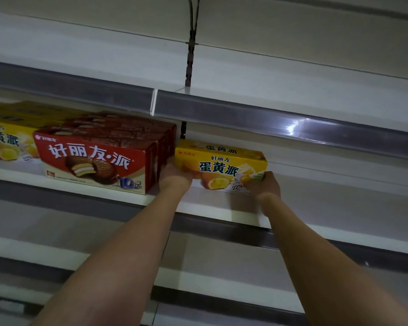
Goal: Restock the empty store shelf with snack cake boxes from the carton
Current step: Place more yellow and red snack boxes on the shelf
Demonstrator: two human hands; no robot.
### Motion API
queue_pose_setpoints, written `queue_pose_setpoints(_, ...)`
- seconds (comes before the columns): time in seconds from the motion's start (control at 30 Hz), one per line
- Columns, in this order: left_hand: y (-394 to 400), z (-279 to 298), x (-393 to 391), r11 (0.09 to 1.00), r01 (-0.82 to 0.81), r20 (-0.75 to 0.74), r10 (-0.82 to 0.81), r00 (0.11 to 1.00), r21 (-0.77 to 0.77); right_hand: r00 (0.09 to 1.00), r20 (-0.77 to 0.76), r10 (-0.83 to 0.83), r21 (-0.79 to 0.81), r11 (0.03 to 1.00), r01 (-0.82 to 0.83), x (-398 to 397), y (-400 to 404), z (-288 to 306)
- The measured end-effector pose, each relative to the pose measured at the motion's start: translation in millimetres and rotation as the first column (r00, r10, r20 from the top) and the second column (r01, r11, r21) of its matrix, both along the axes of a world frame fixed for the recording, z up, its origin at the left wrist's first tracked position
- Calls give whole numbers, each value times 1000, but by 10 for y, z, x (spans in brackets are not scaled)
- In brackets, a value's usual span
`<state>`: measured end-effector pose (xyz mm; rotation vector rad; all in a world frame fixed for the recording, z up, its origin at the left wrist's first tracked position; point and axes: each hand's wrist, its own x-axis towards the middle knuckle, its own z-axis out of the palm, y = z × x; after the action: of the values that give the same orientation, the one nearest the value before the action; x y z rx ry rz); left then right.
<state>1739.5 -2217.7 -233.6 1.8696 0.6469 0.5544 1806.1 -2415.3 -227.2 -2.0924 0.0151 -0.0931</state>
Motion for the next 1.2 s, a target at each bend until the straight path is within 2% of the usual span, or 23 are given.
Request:
queue_pose_setpoints(0.07,8,-5,65,995,17,44,-13,999,-100,1000,24,-17,23,1000,16,69,74,-28)
queue_pose_setpoints(0.27,107,13,290,958,103,140,-67,988,-269,998,65,15,117,993,-22,289,235,-109)
queue_pose_setpoints(0.43,135,-13,499,936,127,210,-58,976,-328,997,49,54,191,980,-62,435,323,-111)
queue_pose_setpoints(0.63,166,-78,657,947,173,279,-94,956,-272,999,43,8,207,978,-17,564,363,-165)
queue_pose_setpoints(0.8,249,-142,725,950,183,236,-123,964,-253,998,54,19,155,987,-27,539,403,-167)
queue_pose_setpoints(0.93,216,-83,629,947,207,216,-154,964,-246,998,39,57,45,997,-58,420,348,-119)
queue_pose_setpoints(1.03,164,-57,557,967,136,186,-96,978,-216,996,7,85,-38,996,-84,306,298,-78)
queue_pose_setpoints(1.2,130,19,406,989,133,27,-131,991,-72,989,-24,144,-303,942,-144,72,256,76)
